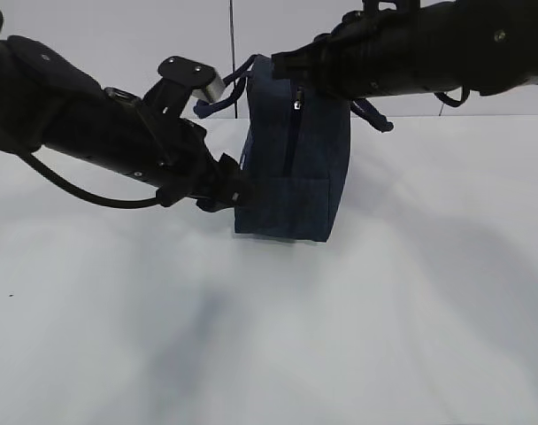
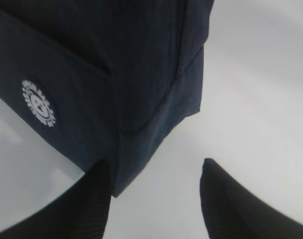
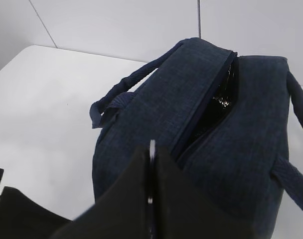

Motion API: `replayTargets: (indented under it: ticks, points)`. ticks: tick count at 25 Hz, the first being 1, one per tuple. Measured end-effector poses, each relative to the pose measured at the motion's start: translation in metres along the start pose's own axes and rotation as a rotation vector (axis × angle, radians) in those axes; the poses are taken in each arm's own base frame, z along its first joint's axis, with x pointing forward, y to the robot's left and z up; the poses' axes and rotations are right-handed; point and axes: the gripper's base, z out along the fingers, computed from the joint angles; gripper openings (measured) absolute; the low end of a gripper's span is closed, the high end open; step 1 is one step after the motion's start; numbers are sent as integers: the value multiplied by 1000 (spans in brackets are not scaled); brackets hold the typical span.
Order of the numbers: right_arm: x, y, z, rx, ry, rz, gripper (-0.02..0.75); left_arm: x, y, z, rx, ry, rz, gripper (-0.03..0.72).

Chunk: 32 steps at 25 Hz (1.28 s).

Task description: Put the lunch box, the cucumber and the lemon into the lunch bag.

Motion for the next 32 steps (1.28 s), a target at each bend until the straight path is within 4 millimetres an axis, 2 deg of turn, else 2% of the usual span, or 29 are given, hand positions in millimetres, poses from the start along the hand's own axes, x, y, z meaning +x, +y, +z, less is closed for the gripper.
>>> replayTargets:
  ticks: [8, 13, 16, 19, 21, 27, 32]
  points:
    - [1, 0, 0, -4, 7, 45, 0, -2, -15, 27, -103, -35, 45, 414]
    - [1, 0, 0, -5, 7, 56, 0, -8, -14, 27, -141, -67, 40, 400]
    - [1, 1, 0, -7, 7, 79, 0, -12, -13, 29, -142, -76, 42, 310]
    - [1, 1, 0, -8, 7, 93, 0, -11, -12, 31, -143, -72, 35, 125]
    - [1, 1, 0, -9, 7, 103, 0, -10, -11, 32, -147, -72, 36, 34]
    - [-1, 1, 0, -12, 1, 133, 0, -10, -12, 32, -144, -71, 36, 4]
    - [-17, 0, -1, -14, -46, 139, 0, -10, -14, 32, -123, -59, 52, 4]
